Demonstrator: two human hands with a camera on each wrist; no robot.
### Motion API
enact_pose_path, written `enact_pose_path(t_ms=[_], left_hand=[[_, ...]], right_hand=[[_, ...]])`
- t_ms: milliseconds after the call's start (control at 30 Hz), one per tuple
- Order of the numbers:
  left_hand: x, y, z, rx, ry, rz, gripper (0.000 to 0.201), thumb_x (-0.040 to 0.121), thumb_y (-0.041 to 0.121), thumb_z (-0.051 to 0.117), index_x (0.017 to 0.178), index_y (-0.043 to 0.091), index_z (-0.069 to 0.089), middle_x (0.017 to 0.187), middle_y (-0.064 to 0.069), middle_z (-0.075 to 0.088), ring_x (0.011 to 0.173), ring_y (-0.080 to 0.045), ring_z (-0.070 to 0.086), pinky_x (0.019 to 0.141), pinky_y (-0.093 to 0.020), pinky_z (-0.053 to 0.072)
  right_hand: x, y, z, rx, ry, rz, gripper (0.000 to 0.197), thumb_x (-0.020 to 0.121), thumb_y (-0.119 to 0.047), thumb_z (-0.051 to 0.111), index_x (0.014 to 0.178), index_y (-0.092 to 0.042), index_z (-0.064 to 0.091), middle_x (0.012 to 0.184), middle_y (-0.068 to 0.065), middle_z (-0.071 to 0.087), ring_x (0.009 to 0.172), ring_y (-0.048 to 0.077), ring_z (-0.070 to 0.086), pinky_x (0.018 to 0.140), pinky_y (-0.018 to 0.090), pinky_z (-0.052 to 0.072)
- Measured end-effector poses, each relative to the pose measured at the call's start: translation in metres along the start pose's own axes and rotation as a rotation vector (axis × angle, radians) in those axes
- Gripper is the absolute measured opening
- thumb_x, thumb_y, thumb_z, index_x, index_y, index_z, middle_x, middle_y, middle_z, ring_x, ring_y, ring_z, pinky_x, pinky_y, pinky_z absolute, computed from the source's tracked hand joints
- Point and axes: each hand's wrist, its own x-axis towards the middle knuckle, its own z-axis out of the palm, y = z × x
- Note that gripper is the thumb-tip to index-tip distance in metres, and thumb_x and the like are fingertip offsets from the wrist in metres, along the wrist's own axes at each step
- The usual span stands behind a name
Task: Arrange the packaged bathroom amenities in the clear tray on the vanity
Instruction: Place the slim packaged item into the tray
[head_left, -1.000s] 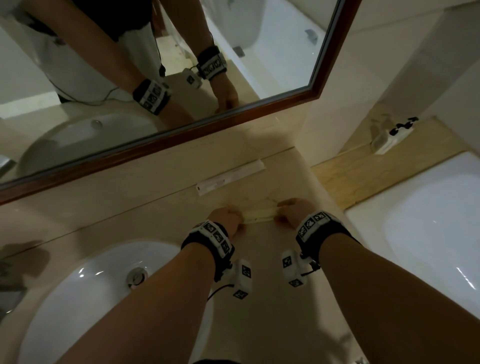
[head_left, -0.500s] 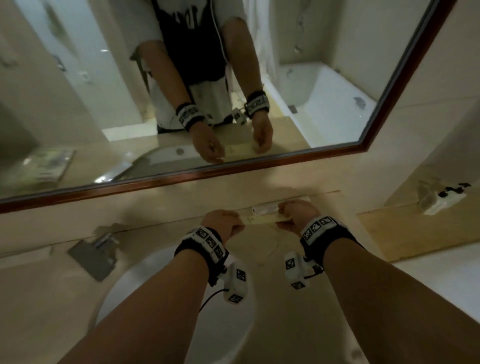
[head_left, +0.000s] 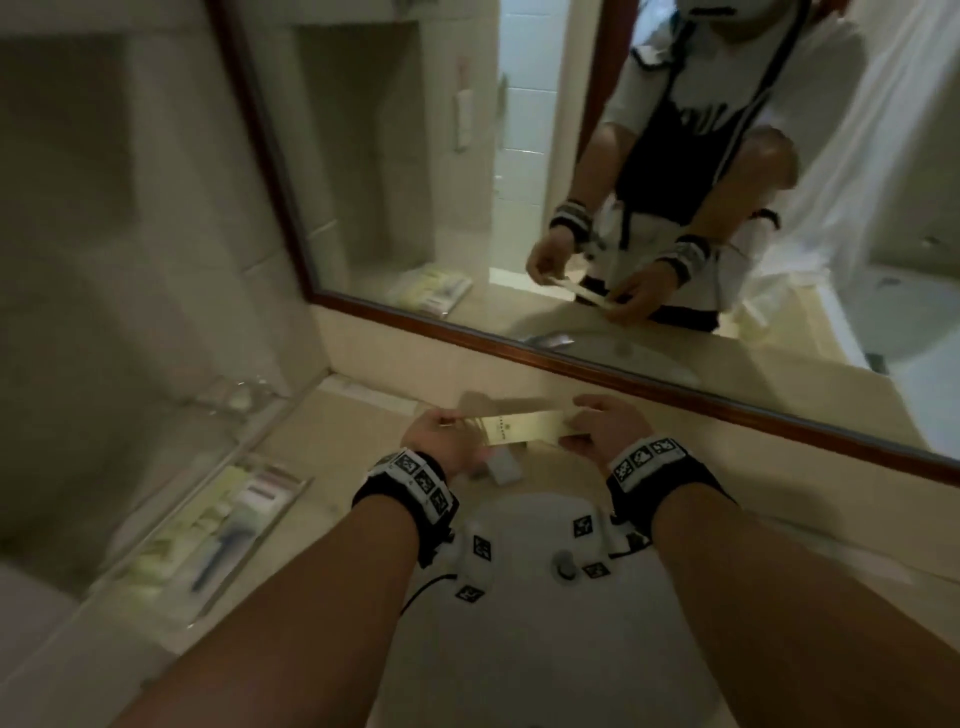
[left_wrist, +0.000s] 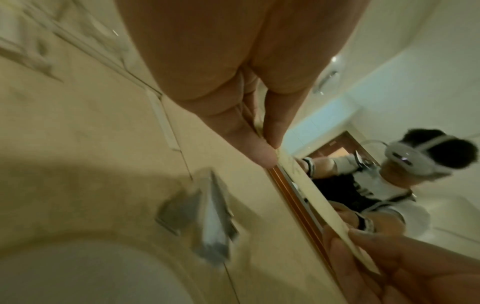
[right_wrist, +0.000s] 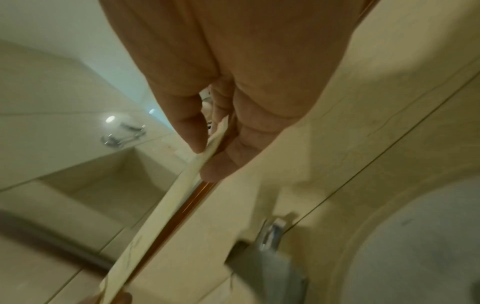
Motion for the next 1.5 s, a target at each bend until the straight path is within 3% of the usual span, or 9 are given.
enact_pose_path(t_ms=[133, 267, 500, 667, 800, 1000, 1133, 1367, 1500], left_hand=[[-0.007, 0.014, -0.098, -0.052, 0.159, 0.007, 0.019, 0.083, -0.009, 0.070, 0.085, 0.008, 0.063, 0.103, -0.024, 0.070, 0.091, -0.038, 0.071, 0.063, -0.037, 0.061], [-0.015, 0.016, -0.190, -0.109, 0.316, -0.033, 0.012, 0.086, -0.008, 0.066, 0.086, 0.004, 0.065, 0.094, -0.023, 0.070, 0.086, -0.038, 0.071, 0.075, -0.045, 0.061], [-0.037, 0.000, -0.319, -0.061, 0.506, -0.140, 0.007, 0.085, 0.003, 0.074, 0.084, 0.006, 0.067, 0.097, -0.025, 0.072, 0.077, -0.035, 0.073, 0.064, -0.043, 0.063], [-0.011, -0.045, -0.396, 0.144, 0.476, -0.241, 0.017, 0.070, 0.016, 0.082, 0.073, 0.021, 0.065, 0.110, -0.022, 0.072, 0.103, -0.037, 0.070, 0.091, -0.051, 0.057], [-0.015, -0.036, -0.409, 0.098, 0.574, -0.258, 0.009, 0.083, 0.005, 0.072, 0.088, 0.005, 0.065, 0.077, -0.009, 0.068, 0.073, -0.026, 0.070, 0.073, -0.037, 0.063], [0.003, -0.044, -0.424, -0.062, 0.664, -0.379, 0.010, 0.086, 0.004, 0.073, 0.081, 0.006, 0.065, 0.072, -0.015, 0.068, 0.063, -0.028, 0.071, 0.067, -0.042, 0.063], [0.014, -0.053, -0.430, -0.079, 0.671, -0.398, 0.012, 0.087, 0.002, 0.070, 0.081, 0.009, 0.063, 0.074, -0.012, 0.066, 0.059, -0.026, 0.066, 0.063, -0.044, 0.062], [0.020, -0.056, -0.437, -0.011, 0.667, -0.424, 0.006, 0.083, 0.006, 0.074, 0.084, 0.007, 0.068, 0.080, -0.015, 0.072, 0.078, -0.032, 0.075, 0.074, -0.054, 0.061], [0.017, -0.054, -0.438, -0.022, 0.675, -0.425, 0.010, 0.084, 0.009, 0.073, 0.088, 0.001, 0.070, 0.079, -0.018, 0.076, 0.076, -0.033, 0.076, 0.077, -0.054, 0.061]], right_hand=[[-0.006, 0.006, 0.100, -0.147, -0.122, -0.026, 0.037, 0.097, -0.023, 0.060, 0.129, -0.005, 0.061, 0.139, 0.014, 0.049, 0.118, 0.025, 0.056, 0.101, 0.022, 0.043], [-0.015, 0.029, 0.193, -0.026, -0.242, 0.024, 0.020, 0.091, 0.011, 0.058, 0.110, 0.007, 0.060, 0.116, 0.025, 0.064, 0.080, 0.020, 0.067, 0.060, 0.023, 0.059], [-0.017, 0.086, 0.314, -0.201, -0.409, 0.057, 0.011, 0.090, 0.005, 0.063, 0.093, -0.005, 0.062, 0.105, 0.022, 0.066, 0.081, 0.027, 0.069, 0.057, 0.028, 0.060], [-0.006, 0.128, 0.376, -0.344, -0.455, 0.085, 0.015, 0.088, 0.004, 0.066, 0.084, -0.010, 0.065, 0.097, 0.023, 0.069, 0.074, 0.028, 0.071, 0.054, 0.028, 0.058], [0.009, 0.153, 0.409, -0.459, -0.459, 0.085, 0.021, 0.084, 0.012, 0.064, 0.089, -0.008, 0.070, 0.097, 0.023, 0.071, 0.067, 0.021, 0.071, 0.063, 0.025, 0.058], [0.032, 0.174, 0.440, -0.661, -0.553, 0.121, 0.040, 0.093, 0.006, 0.052, 0.133, 0.001, 0.053, 0.104, 0.012, 0.059, 0.074, 0.016, 0.061, 0.081, 0.031, 0.058], [0.038, 0.186, 0.453, -0.698, -0.505, 0.178, 0.031, 0.093, 0.001, 0.052, 0.122, -0.003, 0.063, 0.107, 0.017, 0.067, 0.079, 0.024, 0.064, 0.051, 0.022, 0.055], [0.044, 0.202, 0.466, -0.602, -0.445, 0.245, 0.033, 0.090, 0.006, 0.050, 0.082, -0.024, 0.063, 0.098, 0.016, 0.061, 0.084, 0.029, 0.059, 0.056, 0.032, 0.050], [0.046, 0.203, 0.465, -0.562, -0.422, 0.245, 0.029, 0.093, 0.001, 0.050, 0.100, -0.024, 0.063, 0.106, 0.013, 0.062, 0.095, 0.031, 0.065, 0.058, 0.032, 0.053]])
